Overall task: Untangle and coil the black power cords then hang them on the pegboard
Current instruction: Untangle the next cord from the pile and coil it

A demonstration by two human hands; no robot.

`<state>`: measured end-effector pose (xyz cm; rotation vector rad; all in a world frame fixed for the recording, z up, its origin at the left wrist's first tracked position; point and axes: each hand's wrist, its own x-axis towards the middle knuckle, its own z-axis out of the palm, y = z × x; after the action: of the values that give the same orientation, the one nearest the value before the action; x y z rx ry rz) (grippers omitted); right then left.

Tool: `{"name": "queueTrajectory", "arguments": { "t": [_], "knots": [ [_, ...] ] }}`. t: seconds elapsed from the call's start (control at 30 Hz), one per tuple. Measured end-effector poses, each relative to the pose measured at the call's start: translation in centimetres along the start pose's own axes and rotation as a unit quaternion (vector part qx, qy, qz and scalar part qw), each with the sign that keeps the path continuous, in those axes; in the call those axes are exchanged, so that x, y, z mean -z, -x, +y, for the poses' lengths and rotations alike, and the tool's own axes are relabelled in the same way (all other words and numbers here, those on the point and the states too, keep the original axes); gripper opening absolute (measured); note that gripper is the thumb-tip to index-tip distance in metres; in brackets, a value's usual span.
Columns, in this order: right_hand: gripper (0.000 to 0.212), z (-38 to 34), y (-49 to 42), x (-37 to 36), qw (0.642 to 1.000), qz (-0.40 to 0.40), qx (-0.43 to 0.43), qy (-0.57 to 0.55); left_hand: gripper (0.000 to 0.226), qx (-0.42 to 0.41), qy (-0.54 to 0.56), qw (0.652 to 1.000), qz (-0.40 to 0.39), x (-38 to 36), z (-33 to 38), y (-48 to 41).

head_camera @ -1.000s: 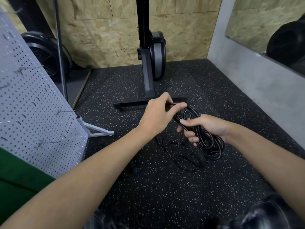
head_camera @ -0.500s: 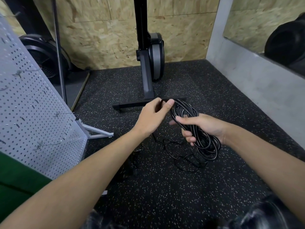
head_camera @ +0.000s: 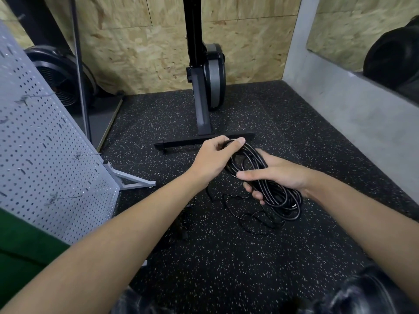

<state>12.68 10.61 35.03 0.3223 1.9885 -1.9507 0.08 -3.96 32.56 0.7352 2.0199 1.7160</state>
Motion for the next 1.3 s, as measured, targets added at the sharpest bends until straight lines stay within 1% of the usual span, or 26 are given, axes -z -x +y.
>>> {"name": "queueTrajectory", "arguments": {
  "t": [0.07, 0.1, 0.2, 0.27, 0.4, 0.5, 0.57, 0.63, 0.7, 0.73, 0.8, 0.87, 0.93, 1.07, 1.13, 1.2, 1.3],
  "knots": [
    [0.086, -0.1, 0.1, -0.4, 0.999, 0.018, 0.029, 0.03, 0.038, 0.016, -0.005, 1.0, 0.014, 0.1, -0.1, -0.1],
    [0.094, -0.2, 0.2, -0.5, 0.998, 0.025, 0.043, 0.043, 0.044, 0.026, -0.002, 0.999, 0.019, 0.1, -0.1, -0.1],
    [0.107, -0.3, 0.2, -0.6, 0.994, 0.036, 0.074, 0.067, 0.06, 0.045, -0.002, 0.999, 0.028, 0.3, 0.1, 0.0],
    [0.107, -0.3, 0.0, -0.7, 0.992, 0.035, 0.094, 0.082, 0.059, 0.052, -0.008, 0.998, 0.026, 0.3, -0.2, -0.2],
    [0.106, -0.1, 0.0, -0.8, 0.987, 0.043, 0.122, 0.092, 0.039, 0.09, -0.007, 0.996, 0.012, 0.3, -0.4, -0.4],
    [0.095, -0.3, 0.2, -0.9, 0.985, 0.029, 0.14, 0.099, 0.033, 0.135, 0.034, 0.99, -0.002, 0.4, -0.3, -0.6],
    [0.084, -0.4, 0.2, -1.0, 0.983, 0.031, 0.146, 0.111, 0.034, 0.147, 0.063, 0.986, -0.035, 0.6, -0.7, -0.9],
    [0.076, -0.4, 0.2, -1.0, 0.98, 0.045, 0.153, 0.121, 0.042, 0.157, 0.115, 0.979, -0.068, 0.8, -1.2, -1.1],
    [0.073, -0.5, 0.1, -0.6, 0.978, 0.071, 0.161, 0.116, 0.052, 0.16, 0.109, 0.978, -0.083, 1.3, -1.8, -1.0],
    [0.071, -0.5, 0.1, -0.4, 0.976, 0.087, 0.163, 0.116, 0.053, 0.155, 0.072, 0.982, -0.083, 1.8, -2.1, -0.9],
    [0.067, -0.5, 0.2, 0.0, 0.973, 0.104, 0.155, 0.133, 0.04, 0.124, -0.012, 0.99, -0.066, 2.8, -2.7, -0.8],
    [0.065, -0.3, 0.3, 0.3, 0.973, 0.102, 0.134, 0.161, 0.026, 0.088, -0.071, 0.993, -0.016, 3.9, -3.1, -1.2],
    [0.068, 0.0, 0.2, 0.4, 0.972, 0.108, 0.122, 0.168, 0.024, 0.056, -0.098, 0.993, 0.035, 4.4, -2.9, -1.5],
    [0.082, 0.0, -0.3, 0.5, 0.967, 0.147, 0.145, 0.148, 0.023, -0.005, -0.095, 0.993, 0.075, 2.9, -1.8, -1.0],
    [0.088, -0.2, -0.5, 0.4, 0.967, 0.159, 0.147, 0.131, 0.027, -0.025, -0.091, 0.99, 0.103, 2.0, -1.0, -0.7],
    [0.098, -0.2, -0.5, 0.4, 0.968, 0.169, 0.143, 0.12, 0.027, -0.029, -0.069, 0.991, 0.107, 1.3, -0.3, -0.6],
    [0.116, -0.2, -0.4, 0.6, 0.968, 0.168, 0.143, 0.117, 0.019, -0.019, -0.042, 0.995, 0.089, 0.3, -0.2, -0.3]
  ]
}}
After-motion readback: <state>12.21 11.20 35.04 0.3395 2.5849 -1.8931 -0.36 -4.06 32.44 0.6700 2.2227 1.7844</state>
